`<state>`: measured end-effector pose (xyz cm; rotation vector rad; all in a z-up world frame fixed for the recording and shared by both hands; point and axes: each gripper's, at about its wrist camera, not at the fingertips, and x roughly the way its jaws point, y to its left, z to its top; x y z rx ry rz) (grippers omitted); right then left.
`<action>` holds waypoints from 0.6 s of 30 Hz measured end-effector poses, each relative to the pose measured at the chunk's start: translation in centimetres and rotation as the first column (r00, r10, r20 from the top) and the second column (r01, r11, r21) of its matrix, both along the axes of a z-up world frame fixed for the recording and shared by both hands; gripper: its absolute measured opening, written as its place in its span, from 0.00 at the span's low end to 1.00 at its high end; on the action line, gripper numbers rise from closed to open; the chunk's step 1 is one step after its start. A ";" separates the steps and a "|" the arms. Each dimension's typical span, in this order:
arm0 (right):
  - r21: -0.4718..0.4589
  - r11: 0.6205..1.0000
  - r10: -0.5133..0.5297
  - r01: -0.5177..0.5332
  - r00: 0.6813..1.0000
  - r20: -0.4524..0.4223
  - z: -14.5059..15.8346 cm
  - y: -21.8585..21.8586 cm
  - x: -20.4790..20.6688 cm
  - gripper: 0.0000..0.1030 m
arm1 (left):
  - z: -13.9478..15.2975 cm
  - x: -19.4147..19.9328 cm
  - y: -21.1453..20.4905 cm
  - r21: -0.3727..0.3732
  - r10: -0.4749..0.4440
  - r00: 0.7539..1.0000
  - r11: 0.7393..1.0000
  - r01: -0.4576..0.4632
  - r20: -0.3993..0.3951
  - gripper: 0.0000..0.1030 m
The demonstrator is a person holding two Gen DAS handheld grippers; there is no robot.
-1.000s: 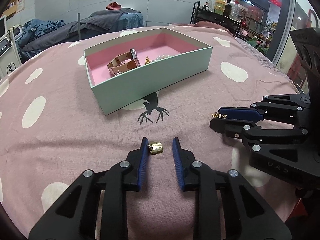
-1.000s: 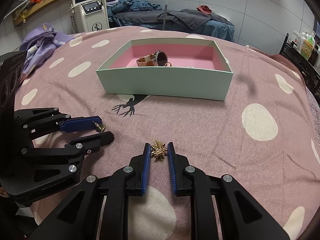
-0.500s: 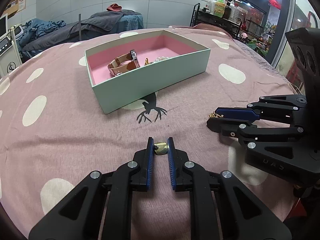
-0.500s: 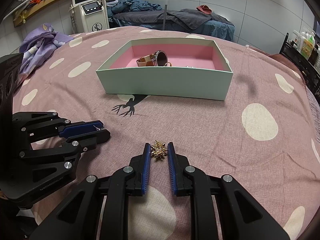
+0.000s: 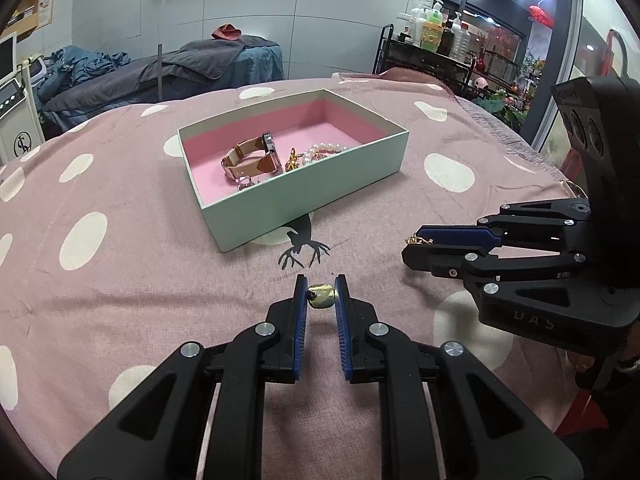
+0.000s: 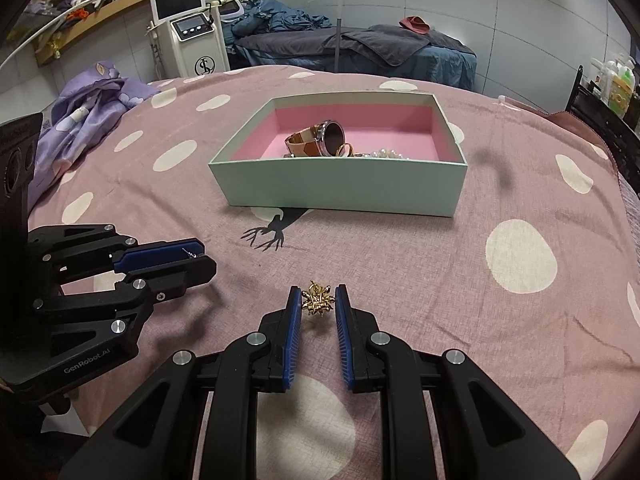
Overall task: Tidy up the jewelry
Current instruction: 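Carry the charm and brooch over the box and lower them inside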
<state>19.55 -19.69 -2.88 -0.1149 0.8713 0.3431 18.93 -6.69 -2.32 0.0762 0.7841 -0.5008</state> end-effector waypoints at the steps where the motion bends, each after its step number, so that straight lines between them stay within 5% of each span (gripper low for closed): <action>1: 0.005 1.000 0.002 -0.002 1.000 0.004 0.2 0.0 0.0 0.16 | 0.2 0.0 0.0 -0.001 -0.001 1.000 1.000 0.001 0.004 0.14; 18: 0.014 1.000 0.027 -0.028 0.998 0.065 2.9 0.1 2.2 0.16 | 2.5 2.7 0.3 0.002 0.003 0.999 1.000 -0.003 0.049 0.14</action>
